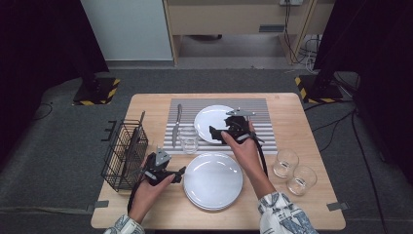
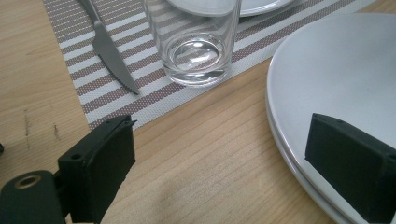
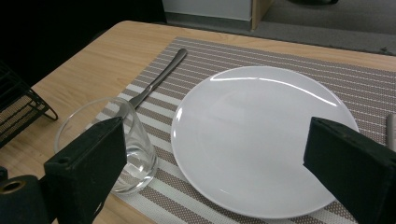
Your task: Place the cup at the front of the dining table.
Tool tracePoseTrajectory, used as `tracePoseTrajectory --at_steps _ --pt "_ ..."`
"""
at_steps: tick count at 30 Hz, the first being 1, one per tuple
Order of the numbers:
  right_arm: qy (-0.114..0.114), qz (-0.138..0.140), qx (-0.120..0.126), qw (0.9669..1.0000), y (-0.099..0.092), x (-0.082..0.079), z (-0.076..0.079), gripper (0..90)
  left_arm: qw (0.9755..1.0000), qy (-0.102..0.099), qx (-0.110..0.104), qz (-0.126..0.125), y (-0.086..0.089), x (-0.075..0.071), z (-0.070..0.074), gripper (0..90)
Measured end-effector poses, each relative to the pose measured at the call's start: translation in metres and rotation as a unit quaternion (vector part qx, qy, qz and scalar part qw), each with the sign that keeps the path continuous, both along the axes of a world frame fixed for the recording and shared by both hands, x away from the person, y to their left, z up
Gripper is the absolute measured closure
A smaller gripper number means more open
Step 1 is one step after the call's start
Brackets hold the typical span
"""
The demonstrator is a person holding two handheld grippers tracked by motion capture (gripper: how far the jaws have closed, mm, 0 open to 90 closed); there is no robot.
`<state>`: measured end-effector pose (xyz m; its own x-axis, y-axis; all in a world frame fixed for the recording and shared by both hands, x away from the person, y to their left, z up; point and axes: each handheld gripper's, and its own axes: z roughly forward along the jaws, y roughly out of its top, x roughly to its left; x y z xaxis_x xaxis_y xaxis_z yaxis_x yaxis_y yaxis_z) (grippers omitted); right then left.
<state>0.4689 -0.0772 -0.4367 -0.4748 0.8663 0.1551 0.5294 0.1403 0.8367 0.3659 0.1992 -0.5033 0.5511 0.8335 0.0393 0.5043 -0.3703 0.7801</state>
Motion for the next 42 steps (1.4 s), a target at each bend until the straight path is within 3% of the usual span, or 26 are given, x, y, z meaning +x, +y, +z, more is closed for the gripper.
tracePoseTrajectory --at_steps 17,42 --pt "-0.002 -0.020 0.000 0.9998 -0.037 -0.017 -0.002 6.1 1.0000 -0.001 0.004 -0.001 -0.001 0.000 0.000 7.4" --pt "0.019 -0.028 -0.011 0.9994 -0.059 -0.049 -0.036 5.6 0.9999 0.002 0.012 -0.003 -0.002 0.000 -0.003 7.4"
